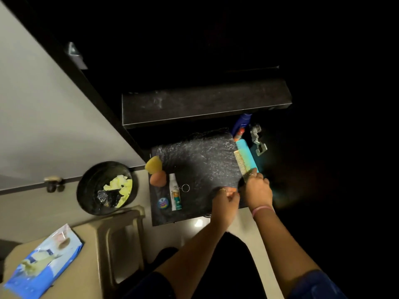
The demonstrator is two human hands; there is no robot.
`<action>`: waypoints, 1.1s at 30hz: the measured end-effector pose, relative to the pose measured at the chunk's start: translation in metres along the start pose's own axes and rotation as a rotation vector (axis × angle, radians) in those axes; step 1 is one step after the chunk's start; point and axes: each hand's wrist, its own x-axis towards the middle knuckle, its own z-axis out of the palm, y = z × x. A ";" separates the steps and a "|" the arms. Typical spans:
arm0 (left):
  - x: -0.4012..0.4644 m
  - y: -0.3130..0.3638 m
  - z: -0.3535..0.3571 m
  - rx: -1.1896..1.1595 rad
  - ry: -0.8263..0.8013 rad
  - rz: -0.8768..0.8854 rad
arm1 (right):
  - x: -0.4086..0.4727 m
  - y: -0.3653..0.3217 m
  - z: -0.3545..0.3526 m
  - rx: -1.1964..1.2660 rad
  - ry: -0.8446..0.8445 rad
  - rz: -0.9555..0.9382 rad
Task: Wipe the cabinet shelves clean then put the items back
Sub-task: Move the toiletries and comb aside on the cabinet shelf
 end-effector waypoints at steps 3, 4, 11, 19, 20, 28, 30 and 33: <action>0.009 0.008 0.009 0.027 -0.002 -0.035 | 0.004 0.001 -0.002 -0.086 -0.005 -0.046; 0.013 0.009 0.012 0.021 -0.015 -0.048 | 0.005 0.002 -0.004 -0.110 -0.010 -0.053; 0.035 0.018 0.021 -0.210 -0.148 -0.143 | -0.008 0.008 -0.028 0.088 -0.001 -0.108; 0.043 0.006 -0.032 -0.310 0.047 -0.211 | -0.030 -0.001 -0.007 0.964 -0.216 -0.223; 0.046 0.003 -0.039 -0.297 0.036 -0.202 | -0.028 -0.004 -0.005 1.077 -0.253 -0.133; 0.048 -0.002 -0.067 -0.052 0.226 -0.046 | -0.032 -0.056 -0.005 1.371 -0.730 0.119; 0.039 -0.005 -0.074 -0.004 0.341 0.038 | -0.030 -0.067 0.001 1.275 -0.629 0.088; 0.029 -0.012 -0.077 -0.040 0.420 0.119 | -0.029 -0.084 0.008 1.028 -0.521 -0.033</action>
